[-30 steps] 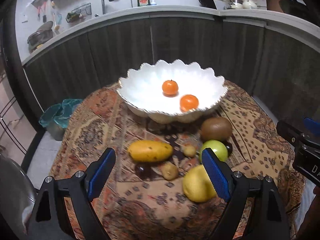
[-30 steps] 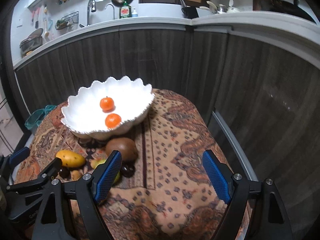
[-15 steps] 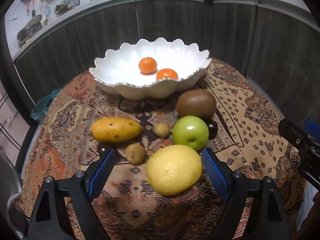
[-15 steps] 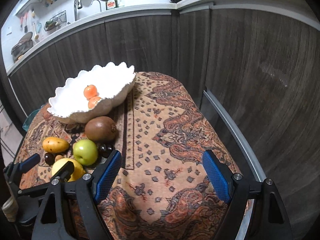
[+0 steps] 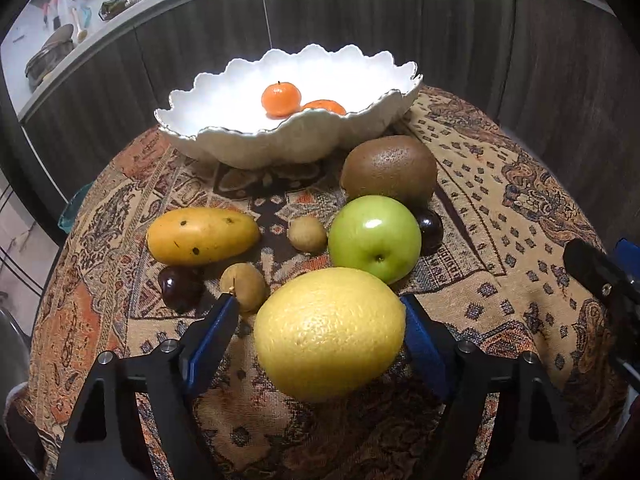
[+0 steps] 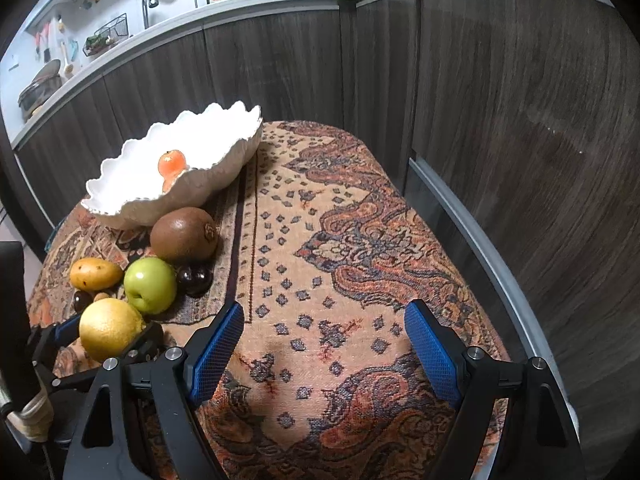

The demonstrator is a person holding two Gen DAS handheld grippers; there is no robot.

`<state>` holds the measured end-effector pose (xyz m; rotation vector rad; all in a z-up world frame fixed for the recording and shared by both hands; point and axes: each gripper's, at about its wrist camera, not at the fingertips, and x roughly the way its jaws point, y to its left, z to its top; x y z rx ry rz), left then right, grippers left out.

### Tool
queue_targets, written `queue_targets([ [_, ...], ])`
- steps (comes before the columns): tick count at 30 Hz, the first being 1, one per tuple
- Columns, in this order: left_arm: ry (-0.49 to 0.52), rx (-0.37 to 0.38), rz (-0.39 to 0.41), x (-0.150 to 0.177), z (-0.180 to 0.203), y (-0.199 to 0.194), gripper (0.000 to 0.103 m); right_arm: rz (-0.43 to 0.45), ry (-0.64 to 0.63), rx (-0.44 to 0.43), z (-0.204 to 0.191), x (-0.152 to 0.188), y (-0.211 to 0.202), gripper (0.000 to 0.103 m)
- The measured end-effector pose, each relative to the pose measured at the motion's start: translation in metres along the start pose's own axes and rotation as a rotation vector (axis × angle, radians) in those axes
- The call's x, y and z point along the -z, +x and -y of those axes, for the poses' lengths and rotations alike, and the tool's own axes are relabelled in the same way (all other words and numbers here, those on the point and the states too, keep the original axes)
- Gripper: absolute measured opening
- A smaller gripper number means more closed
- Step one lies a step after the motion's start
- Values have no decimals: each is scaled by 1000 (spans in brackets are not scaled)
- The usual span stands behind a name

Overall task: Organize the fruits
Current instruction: 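Close the left gripper on the large lemon while the right gripper grasps the green apple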

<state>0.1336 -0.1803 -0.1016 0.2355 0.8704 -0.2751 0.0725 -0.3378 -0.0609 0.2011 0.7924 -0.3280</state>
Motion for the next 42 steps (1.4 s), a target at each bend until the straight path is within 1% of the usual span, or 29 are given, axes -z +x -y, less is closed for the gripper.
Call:
queue_targets([
  [2, 8, 1, 7, 0, 1, -1, 70, -6, 4, -8, 1, 1, 2, 83],
  [4, 16, 3, 15, -1, 2, -2, 64, -7, 9, -9, 2, 2, 3, 83],
  [12, 14, 22, 13, 0, -4, -7, 63, -9, 11, -4, 2, 2, 3, 83],
  [17, -7, 27, 18, 1, -16, -15, 62, 9, -9, -9, -9, -2, -4, 83],
  [24, -53, 18, 49, 0, -49, -32, 59, 25, -44, -38, -36, -9, -10, 83],
  [33, -117, -11, 62, 6, -93, -39, 59, 35, -113, -72, -81, -14, -10, 83],
  [42, -155, -43, 94, 11, -119, -45, 58, 2, -145, -91, -109, -15, 7, 83],
])
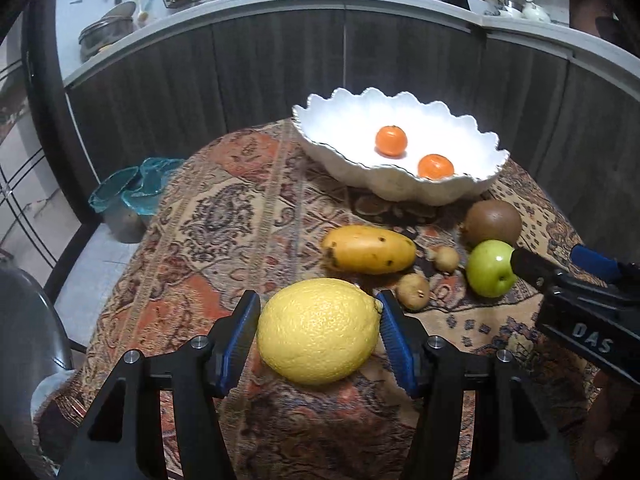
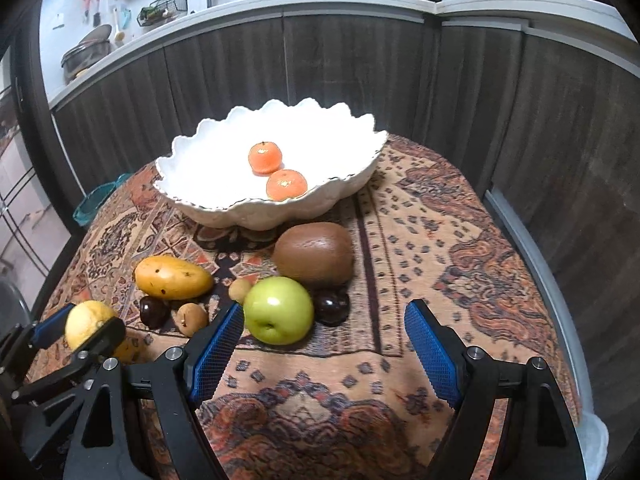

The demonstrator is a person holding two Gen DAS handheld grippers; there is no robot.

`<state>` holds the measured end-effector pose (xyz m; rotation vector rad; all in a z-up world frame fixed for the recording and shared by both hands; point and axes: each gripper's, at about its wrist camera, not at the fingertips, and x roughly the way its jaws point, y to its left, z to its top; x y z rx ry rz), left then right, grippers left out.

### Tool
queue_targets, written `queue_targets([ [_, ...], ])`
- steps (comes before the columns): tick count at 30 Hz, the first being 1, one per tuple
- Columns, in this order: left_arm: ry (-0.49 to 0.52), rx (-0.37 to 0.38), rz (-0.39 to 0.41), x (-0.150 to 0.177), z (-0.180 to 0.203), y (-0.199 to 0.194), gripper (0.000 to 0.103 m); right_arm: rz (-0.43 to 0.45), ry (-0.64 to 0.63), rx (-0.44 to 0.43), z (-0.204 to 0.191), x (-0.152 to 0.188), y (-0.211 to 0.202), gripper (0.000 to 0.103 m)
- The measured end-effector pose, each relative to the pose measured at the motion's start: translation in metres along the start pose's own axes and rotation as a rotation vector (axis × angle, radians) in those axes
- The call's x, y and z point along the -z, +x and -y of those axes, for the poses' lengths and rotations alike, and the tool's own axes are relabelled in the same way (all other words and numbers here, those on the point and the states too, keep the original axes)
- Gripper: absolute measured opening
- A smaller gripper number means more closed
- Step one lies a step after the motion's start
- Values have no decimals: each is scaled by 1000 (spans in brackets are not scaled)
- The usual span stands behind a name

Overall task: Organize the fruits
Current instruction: 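Close the left gripper on the large lemon while the right gripper grasps the green apple, then lift the lemon and green apple and carry both over the bowl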

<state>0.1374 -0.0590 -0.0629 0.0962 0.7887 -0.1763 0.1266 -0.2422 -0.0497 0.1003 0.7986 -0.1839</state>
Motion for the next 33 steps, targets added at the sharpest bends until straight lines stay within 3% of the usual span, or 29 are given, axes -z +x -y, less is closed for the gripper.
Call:
queue_targets([
  [4, -15, -8, 2, -2, -8, 3, 58, -30, -7, 1, -7, -2, 18, 82],
  [11, -31, -9, -4, -2, -16, 7, 58, -80, -28, -27, -22, 1, 42, 65],
  [18, -36, -8, -4, -2, -17, 8, 58, -60, -60, 11, -27, 0, 45, 62],
  [21, -36, -7, -4, -2, -16, 7, 58, -56, -65, -11, -29, 0, 42, 50],
  [33, -17, 0, 12, -8, -5, -2, 58, -37, -36, -70, -21, 1, 20, 50],
])
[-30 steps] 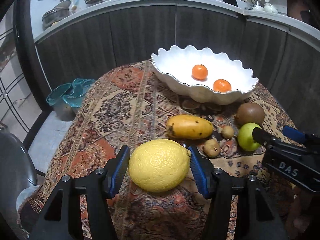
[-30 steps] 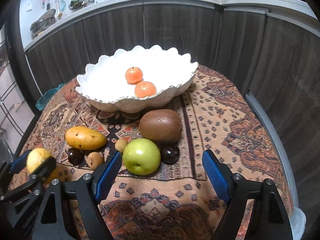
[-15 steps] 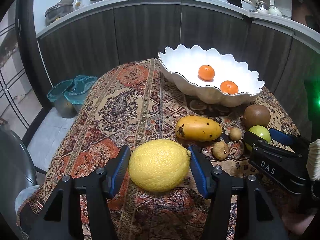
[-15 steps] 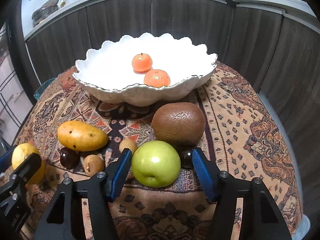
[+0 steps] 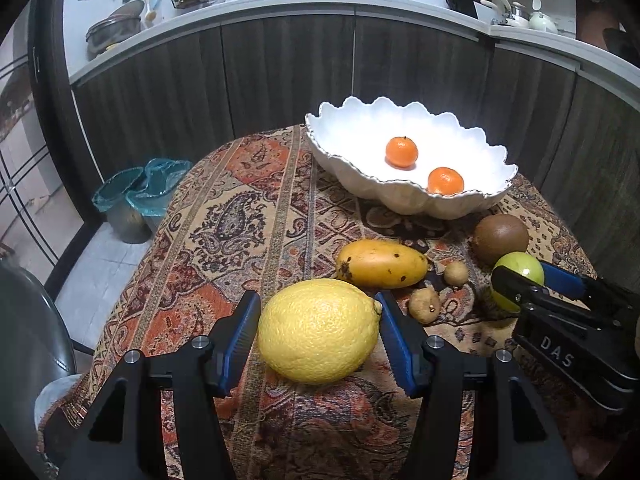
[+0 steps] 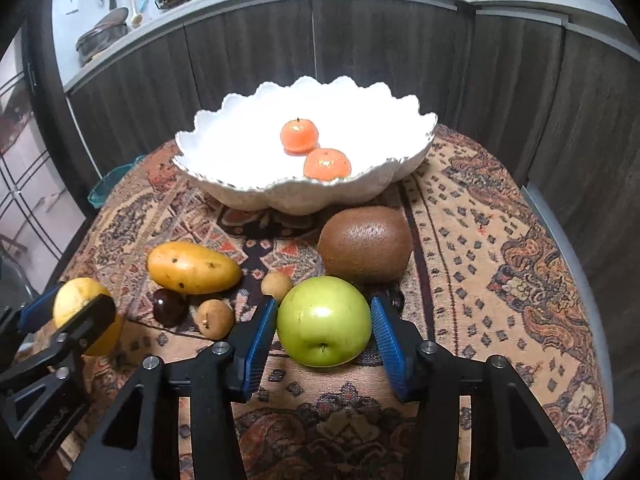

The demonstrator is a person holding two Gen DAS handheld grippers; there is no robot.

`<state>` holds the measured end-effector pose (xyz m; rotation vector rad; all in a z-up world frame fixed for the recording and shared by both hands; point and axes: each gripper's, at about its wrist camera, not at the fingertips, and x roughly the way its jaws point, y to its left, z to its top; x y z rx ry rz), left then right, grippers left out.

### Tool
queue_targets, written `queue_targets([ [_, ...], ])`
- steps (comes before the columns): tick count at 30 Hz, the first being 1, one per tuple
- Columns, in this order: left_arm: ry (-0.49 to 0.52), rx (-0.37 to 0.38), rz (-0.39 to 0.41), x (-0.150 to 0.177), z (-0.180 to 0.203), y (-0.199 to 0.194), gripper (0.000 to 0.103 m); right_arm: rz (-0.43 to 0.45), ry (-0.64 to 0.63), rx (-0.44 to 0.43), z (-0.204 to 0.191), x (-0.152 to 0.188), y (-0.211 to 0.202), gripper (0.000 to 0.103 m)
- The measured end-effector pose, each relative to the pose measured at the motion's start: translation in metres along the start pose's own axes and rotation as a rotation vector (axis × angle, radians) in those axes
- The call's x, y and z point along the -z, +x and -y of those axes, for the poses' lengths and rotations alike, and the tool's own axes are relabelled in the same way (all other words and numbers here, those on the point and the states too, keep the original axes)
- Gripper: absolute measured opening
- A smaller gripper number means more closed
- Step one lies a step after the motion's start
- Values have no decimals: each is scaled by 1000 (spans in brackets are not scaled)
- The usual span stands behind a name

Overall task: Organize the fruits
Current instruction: 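Lift the lemon and green apple and carry both over the bowl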

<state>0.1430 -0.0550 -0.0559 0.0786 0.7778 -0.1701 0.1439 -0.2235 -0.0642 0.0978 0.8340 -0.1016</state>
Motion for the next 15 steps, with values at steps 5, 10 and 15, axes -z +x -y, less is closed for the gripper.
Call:
queue_targets([
  [5, 7, 3, 17, -7, 5, -5, 58, 27, 5, -14, 2, -4, -10, 50],
  [10, 16, 7, 39, -17, 11, -9, 58, 50, 8, -26, 5, -8, -20, 50],
  [15, 27, 20, 57, -31, 17, -11, 58, 75, 9, -25, 8, -17, -27, 50],
])
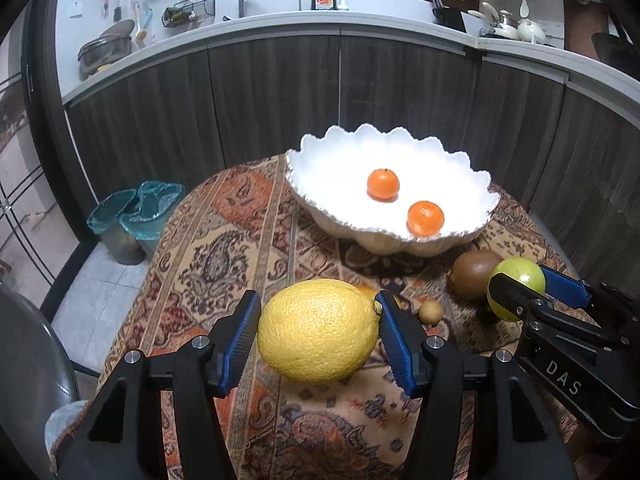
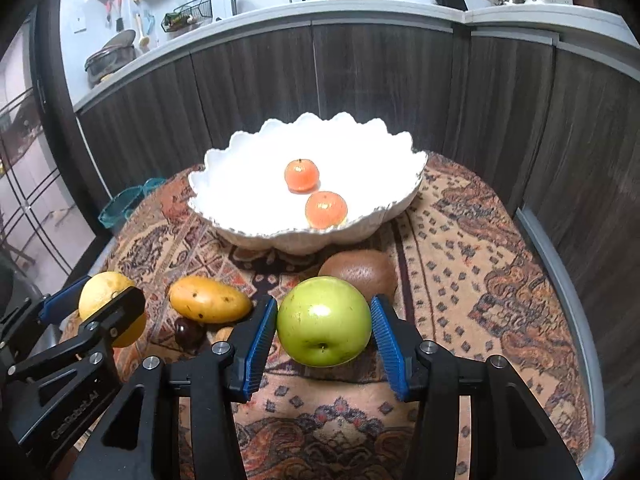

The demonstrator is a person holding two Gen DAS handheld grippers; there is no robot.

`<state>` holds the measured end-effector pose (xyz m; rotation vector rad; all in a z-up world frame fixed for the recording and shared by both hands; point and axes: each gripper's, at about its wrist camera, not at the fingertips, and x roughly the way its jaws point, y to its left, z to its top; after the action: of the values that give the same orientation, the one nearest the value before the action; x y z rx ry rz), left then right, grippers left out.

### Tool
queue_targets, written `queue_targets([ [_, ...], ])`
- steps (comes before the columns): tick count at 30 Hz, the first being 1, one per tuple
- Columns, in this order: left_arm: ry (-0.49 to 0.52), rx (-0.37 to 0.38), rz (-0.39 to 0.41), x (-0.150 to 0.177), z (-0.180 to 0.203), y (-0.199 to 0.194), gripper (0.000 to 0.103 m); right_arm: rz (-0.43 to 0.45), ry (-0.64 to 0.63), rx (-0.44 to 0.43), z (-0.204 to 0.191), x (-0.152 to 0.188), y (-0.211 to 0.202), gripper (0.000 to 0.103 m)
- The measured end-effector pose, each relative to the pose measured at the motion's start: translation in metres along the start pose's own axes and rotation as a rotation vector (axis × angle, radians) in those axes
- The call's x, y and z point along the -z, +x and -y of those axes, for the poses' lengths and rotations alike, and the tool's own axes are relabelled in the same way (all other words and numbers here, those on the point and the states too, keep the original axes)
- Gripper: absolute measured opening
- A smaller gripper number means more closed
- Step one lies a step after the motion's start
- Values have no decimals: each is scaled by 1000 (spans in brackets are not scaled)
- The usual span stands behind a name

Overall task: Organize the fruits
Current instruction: 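Lift the lemon and green apple and carry both over the bowl, then open the left gripper to drop the lemon while the right gripper releases the apple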

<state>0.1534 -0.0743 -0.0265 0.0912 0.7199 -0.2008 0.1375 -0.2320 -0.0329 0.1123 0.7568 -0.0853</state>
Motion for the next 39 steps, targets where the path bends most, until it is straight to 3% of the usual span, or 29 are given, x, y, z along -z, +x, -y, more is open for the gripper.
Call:
queue_targets([
  [17, 53, 17, 67, -68, 16, 7, 58, 124, -19, 36, 12, -59, -15, 50],
  [30, 96, 35, 68, -115, 28, 42, 56, 153, -19, 56, 21, -99, 3, 50],
  [31, 97, 39, 63, -117, 29, 46, 52, 150, -16, 56, 22, -102, 6, 50],
  [33, 105, 40, 63, -123, 30, 53, 23, 140, -12, 54, 23, -107, 14, 50],
  [34, 104, 51, 62, -127, 30, 56, 17, 135, -10, 54, 24, -109, 17, 50],
  [39, 132, 46, 7, -132, 36, 82, 17, 104, -9, 54, 26, -116, 38, 50],
])
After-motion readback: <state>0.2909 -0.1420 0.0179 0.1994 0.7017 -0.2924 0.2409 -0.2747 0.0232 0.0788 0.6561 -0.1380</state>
